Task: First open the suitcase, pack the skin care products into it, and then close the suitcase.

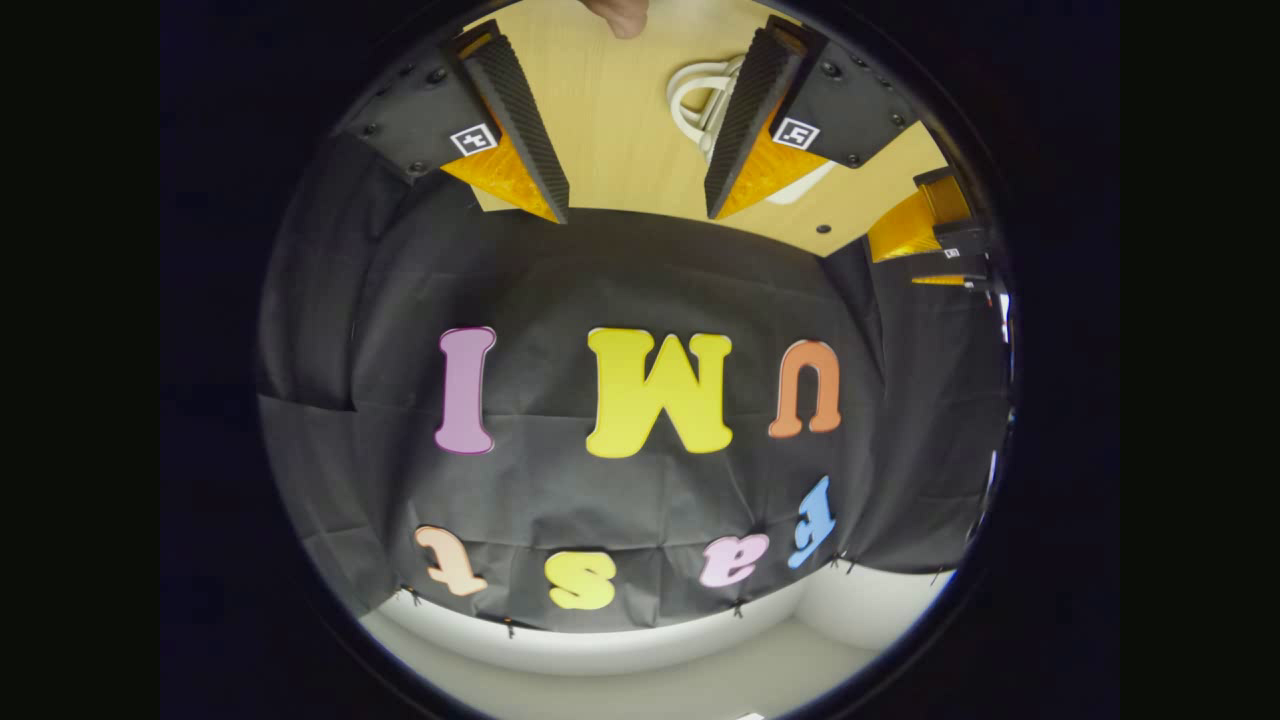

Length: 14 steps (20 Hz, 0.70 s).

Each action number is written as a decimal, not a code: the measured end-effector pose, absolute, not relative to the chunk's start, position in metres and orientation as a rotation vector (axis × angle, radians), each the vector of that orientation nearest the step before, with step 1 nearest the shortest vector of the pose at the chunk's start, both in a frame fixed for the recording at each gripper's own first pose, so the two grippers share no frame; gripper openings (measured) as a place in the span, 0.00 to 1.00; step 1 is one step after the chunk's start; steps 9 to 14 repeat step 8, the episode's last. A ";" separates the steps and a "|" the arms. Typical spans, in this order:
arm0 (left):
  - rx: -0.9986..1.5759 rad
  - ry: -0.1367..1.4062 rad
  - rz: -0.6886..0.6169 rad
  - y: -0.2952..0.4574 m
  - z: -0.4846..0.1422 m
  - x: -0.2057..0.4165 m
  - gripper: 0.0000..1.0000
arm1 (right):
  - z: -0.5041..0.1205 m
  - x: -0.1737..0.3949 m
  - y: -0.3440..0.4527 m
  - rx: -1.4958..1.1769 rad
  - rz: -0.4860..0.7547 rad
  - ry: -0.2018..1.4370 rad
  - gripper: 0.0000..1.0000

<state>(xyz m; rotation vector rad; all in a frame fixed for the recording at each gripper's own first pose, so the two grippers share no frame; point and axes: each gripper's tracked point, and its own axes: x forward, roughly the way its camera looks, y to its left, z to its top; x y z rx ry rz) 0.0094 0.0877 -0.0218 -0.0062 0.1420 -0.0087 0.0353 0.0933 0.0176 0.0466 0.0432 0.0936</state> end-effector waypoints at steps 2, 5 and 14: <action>-0.006 0.143 -0.027 0.090 -0.021 0.009 0.98 | 0.014 0.037 0.103 0.038 0.093 0.063 0.81; -0.014 0.139 -0.057 0.090 -0.022 0.011 0.98 | 0.009 0.036 0.110 0.016 0.090 0.080 0.78; 0.002 0.150 -0.069 0.093 -0.026 0.010 0.98 | 0.007 0.034 0.117 0.014 0.088 0.082 0.81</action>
